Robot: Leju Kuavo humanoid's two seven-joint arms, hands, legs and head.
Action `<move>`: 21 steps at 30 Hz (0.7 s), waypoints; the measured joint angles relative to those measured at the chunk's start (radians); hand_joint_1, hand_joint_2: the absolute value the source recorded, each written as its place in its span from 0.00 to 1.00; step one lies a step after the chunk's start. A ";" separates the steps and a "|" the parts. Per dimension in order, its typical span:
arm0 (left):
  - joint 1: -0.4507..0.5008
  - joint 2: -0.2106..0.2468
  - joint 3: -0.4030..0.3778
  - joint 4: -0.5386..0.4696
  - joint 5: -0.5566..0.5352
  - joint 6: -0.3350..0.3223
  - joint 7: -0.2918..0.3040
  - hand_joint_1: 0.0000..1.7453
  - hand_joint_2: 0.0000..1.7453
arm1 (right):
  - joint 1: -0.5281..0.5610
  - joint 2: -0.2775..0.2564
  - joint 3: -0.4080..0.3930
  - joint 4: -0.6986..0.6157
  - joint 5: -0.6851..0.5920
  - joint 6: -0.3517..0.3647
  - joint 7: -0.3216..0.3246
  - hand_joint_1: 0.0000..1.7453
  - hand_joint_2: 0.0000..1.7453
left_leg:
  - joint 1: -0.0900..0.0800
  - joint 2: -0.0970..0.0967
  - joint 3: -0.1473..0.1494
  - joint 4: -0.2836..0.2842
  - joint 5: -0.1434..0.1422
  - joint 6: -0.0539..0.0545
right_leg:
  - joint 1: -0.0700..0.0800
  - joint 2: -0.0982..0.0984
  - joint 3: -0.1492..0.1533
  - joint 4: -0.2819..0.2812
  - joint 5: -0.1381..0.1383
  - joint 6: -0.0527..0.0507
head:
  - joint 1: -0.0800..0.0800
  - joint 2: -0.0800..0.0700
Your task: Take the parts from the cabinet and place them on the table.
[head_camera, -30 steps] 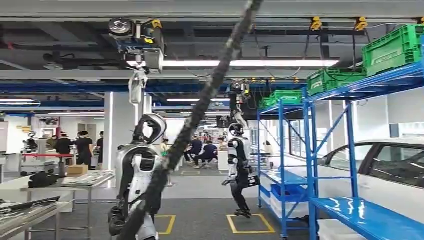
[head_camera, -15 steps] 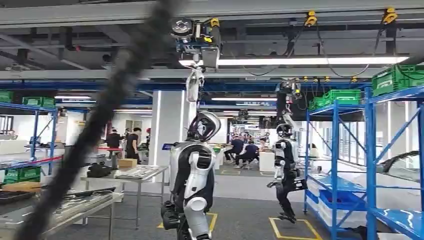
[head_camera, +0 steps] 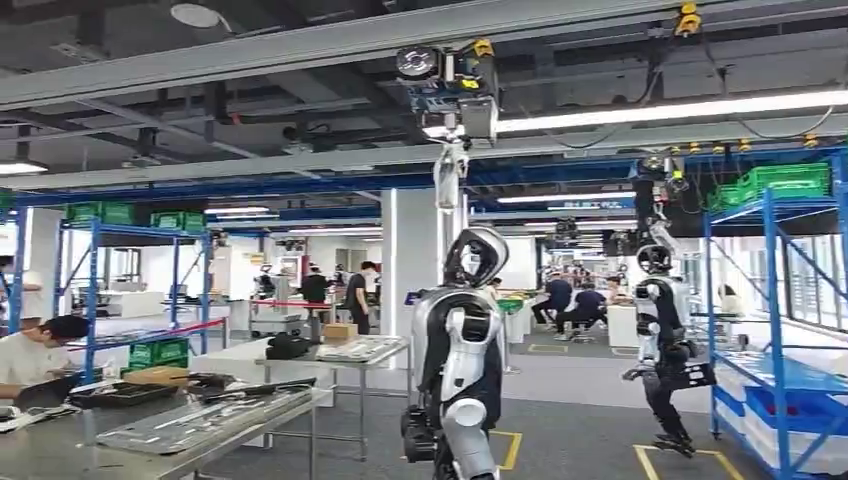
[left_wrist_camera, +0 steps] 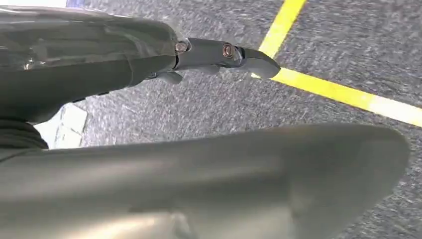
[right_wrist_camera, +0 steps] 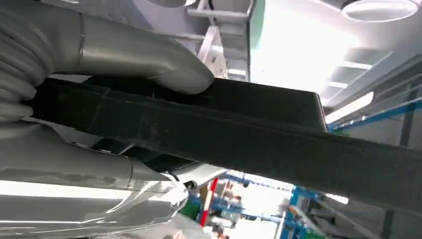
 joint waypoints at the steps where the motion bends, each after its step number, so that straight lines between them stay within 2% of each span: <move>1: 0.003 0.000 0.000 0.000 0.000 0.000 0.000 0.00 1.00 | 0.000 -0.001 0.001 0.000 0.000 0.000 0.000 1.00 1.00 | 0.006 0.005 0.016 -0.027 0.023 -0.005 | 0.000 -0.011 0.000 0.000 -0.002 0.003 | 0.000 0.000; 2: 0.005 0.000 0.001 0.000 0.000 0.000 0.000 0.00 1.00 | 0.000 -0.001 0.001 0.000 0.000 0.000 0.000 1.00 1.00 | 0.010 0.012 0.052 -0.092 0.060 -0.010 | 0.000 -0.022 0.002 0.002 -0.004 0.006 | 0.000 0.000; 3: 0.005 0.000 0.001 0.000 0.000 0.000 0.000 0.00 1.00 | 0.000 -0.001 0.001 0.000 0.000 0.000 0.000 1.00 1.00 | 0.013 0.028 0.098 -0.175 0.099 -0.013 | -0.002 -0.031 0.003 0.004 -0.007 0.011 | 0.000 0.000; 4: 0.003 0.000 0.001 0.000 0.000 0.000 0.000 0.00 1.00 | -0.001 -0.001 0.001 0.000 0.000 0.000 0.000 1.00 1.00 | 0.013 0.057 0.145 -0.255 0.127 -0.015 | -0.003 -0.041 0.006 0.008 -0.011 0.018 | 0.000 0.000; 5: -0.001 -0.002 0.002 0.000 0.000 0.000 0.000 0.00 1.00 | -0.001 -0.001 0.001 -0.001 0.000 0.000 0.000 1.00 1.00 | -0.001 0.086 0.155 -0.278 0.110 -0.010 | 0.006 -0.046 0.003 0.012 -0.016 0.027 | 0.000 0.000; 6: -0.003 -0.002 0.002 0.000 0.000 0.000 -0.001 0.00 1.00 | -0.002 -0.001 0.002 -0.001 0.000 0.000 0.001 1.00 1.00 | 0.002 0.066 0.151 -0.279 0.116 0.007 | 0.006 -0.052 0.004 0.016 -0.018 0.032 | 0.000 0.000; 9: 0.006 -0.002 0.002 0.000 0.000 0.000 0.000 0.00 1.00 | -0.002 -0.001 0.002 -0.002 -0.002 0.000 0.001 1.00 1.00 | -0.006 0.041 0.147 -0.279 0.118 0.028 | -0.001 -0.075 0.011 0.011 -0.020 0.048 | 0.000 0.000; 10: 0.007 -0.002 0.002 0.000 0.000 0.000 0.000 0.00 1.00 | -0.003 -0.001 0.002 -0.003 -0.002 0.000 0.001 1.00 1.00 | -0.002 0.035 0.148 -0.282 0.121 0.034 | -0.006 -0.054 0.011 0.019 -0.034 0.056 | 0.000 0.000; 11: 0.006 -0.002 0.003 0.000 0.000 0.000 0.001 0.00 1.00 | -0.003 -0.001 0.002 -0.004 -0.003 0.000 0.001 1.00 1.00 | -0.002 0.028 0.147 -0.282 0.121 0.041 | -0.006 -0.016 -0.003 0.056 -0.066 0.056 | 0.000 0.000; 12: 0.004 -0.002 0.003 0.000 0.000 0.000 0.001 0.00 1.00 | -0.002 -0.002 0.002 -0.003 -0.005 0.000 0.001 1.00 1.00 | -0.002 0.020 0.146 -0.282 0.122 0.046 | -0.006 0.006 -0.033 0.126 -0.107 0.054 | 0.000 0.000; 13: 0.002 -0.002 0.003 0.000 0.000 0.000 0.001 0.00 1.00 | 0.000 -0.004 0.002 -0.003 -0.005 0.000 0.001 1.00 1.00 | -0.005 0.009 0.145 -0.281 0.123 0.048 | -0.006 0.019 -0.074 0.216 -0.148 0.053 | 0.000 0.000; 14: 0.001 -0.002 0.003 0.000 0.000 0.000 0.001 0.00 1.00 | 0.001 -0.006 0.002 -0.002 -0.005 0.000 0.001 1.00 1.00 | -0.008 -0.002 0.144 -0.281 0.124 0.051 | -0.006 0.023 -0.112 0.294 -0.173 0.050 | 0.000 0.000; 15: 0.001 -0.002 0.003 0.000 0.000 0.000 0.001 0.00 1.00 | 0.003 -0.007 0.002 -0.002 -0.005 0.001 0.001 1.00 1.00 | -0.011 -0.015 0.143 -0.281 0.124 0.052 | -0.005 0.026 -0.135 0.337 -0.177 0.047 | 0.000 0.000; 16: 0.002 -0.002 0.003 0.000 0.000 -0.001 0.001 0.00 1.00 | 0.004 -0.008 0.003 -0.002 -0.005 0.001 0.001 1.00 1.00 | -0.014 -0.027 0.143 -0.281 0.125 0.053 | -0.003 0.027 -0.134 0.327 -0.158 0.043 | 0.000 0.000; 17: 0.003 -0.002 0.003 0.000 0.000 -0.001 0.001 0.00 1.00 | 0.004 -0.009 0.003 -0.002 -0.006 0.001 0.002 1.00 1.00 | -0.016 -0.040 0.144 -0.281 0.125 0.053 | 0.000 0.031 -0.112 0.274 -0.119 0.037 | 0.000 0.000; 18: 0.003 -0.002 0.003 0.000 0.000 -0.001 0.001 0.00 1.00 | 0.004 -0.009 0.003 -0.002 -0.006 0.001 0.002 1.00 1.00 | -0.016 -0.053 0.146 -0.280 0.125 0.053 | 0.003 0.041 -0.078 0.195 -0.071 0.029 | 0.000 0.000; 19: 0.003 -0.002 0.003 0.000 0.000 -0.001 0.001 0.00 1.00 | 0.003 -0.009 0.003 -0.003 -0.008 0.002 0.002 1.00 1.00 | -0.017 -0.066 0.149 -0.280 0.125 0.053 | 0.007 0.065 -0.036 0.103 -0.022 0.020 | 0.000 0.000; 20: 0.003 -0.003 0.003 0.000 0.000 -0.001 0.000 0.00 1.00 | 0.003 -0.009 0.003 -0.003 -0.010 0.002 0.002 1.00 1.00 | -0.014 -0.071 0.147 -0.281 0.125 0.053 | 0.008 0.094 -0.020 0.063 -0.004 0.015 | 0.000 0.000; 21: 0.003 -0.003 0.003 0.000 0.000 -0.001 0.000 0.00 1.00 | 0.003 -0.009 0.003 -0.003 -0.010 0.002 0.002 1.00 1.00 | -0.014 -0.071 0.147 -0.281 0.125 0.053 | 0.008 0.094 -0.020 0.063 -0.004 0.015 | 0.000 0.000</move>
